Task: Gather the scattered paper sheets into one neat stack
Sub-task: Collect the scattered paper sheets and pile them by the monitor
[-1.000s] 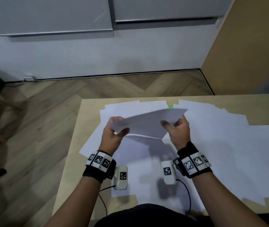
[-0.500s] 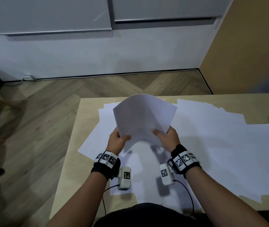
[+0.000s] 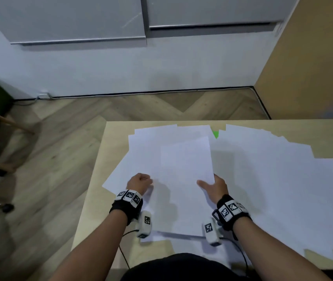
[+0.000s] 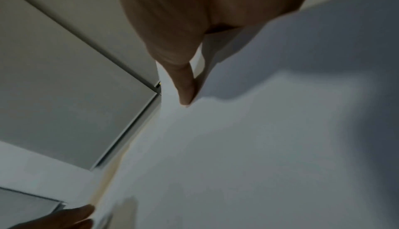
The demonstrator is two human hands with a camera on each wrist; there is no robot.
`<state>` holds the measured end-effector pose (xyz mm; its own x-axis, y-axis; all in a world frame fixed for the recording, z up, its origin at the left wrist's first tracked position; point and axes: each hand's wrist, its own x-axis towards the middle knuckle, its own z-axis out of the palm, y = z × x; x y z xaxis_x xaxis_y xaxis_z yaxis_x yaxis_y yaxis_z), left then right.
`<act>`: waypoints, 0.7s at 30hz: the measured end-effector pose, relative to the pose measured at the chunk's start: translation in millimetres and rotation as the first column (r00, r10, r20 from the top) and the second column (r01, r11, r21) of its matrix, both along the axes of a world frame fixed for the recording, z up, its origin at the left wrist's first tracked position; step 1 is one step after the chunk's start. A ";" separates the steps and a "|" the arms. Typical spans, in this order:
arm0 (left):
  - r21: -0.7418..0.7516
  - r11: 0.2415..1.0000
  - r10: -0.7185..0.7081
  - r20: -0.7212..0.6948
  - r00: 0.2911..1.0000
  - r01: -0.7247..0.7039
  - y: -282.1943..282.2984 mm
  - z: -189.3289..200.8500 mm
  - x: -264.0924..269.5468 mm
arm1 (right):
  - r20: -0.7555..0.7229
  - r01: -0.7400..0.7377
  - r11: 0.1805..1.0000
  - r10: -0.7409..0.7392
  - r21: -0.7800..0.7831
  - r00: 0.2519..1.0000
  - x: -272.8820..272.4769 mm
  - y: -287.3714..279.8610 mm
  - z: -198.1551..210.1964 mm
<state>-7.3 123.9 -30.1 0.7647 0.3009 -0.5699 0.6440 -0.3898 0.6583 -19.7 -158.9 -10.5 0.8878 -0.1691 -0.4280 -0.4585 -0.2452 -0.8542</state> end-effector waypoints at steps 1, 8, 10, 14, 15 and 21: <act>0.143 0.990 0.008 0.023 1.000 -0.011 10.2 -3.6 -2.3 | -0.045 -0.036 0.999 0.034 -0.041 0.998 -3.0 -3.9 -7.9; 0.550 0.835 0.055 -0.020 0.998 -0.035 65.0 -21.0 -6.0 | -0.235 -0.157 0.974 0.116 -0.163 0.965 -12.6 -18.2 -32.8; 0.584 0.812 0.028 -0.083 0.996 0.026 72.7 -22.4 -4.2 | -0.253 -0.147 0.978 0.106 -0.151 0.962 -12.1 -20.5 -34.6; 0.582 0.812 -0.003 -0.076 0.997 0.047 76.1 -14.6 3.9 | -0.272 -0.110 0.986 0.072 -0.127 0.960 -10.5 -25.3 -43.4; 0.567 0.822 -0.010 -0.078 0.997 0.052 75.3 -12.2 5.2 | -0.268 -0.096 0.988 0.062 -0.117 0.962 -10.5 -26.1 -44.2; 0.470 0.881 0.000 -0.095 0.995 0.045 66.7 -8.3 3.9 | -0.256 -0.078 0.991 0.047 -0.111 0.966 -10.1 -25.1 -41.5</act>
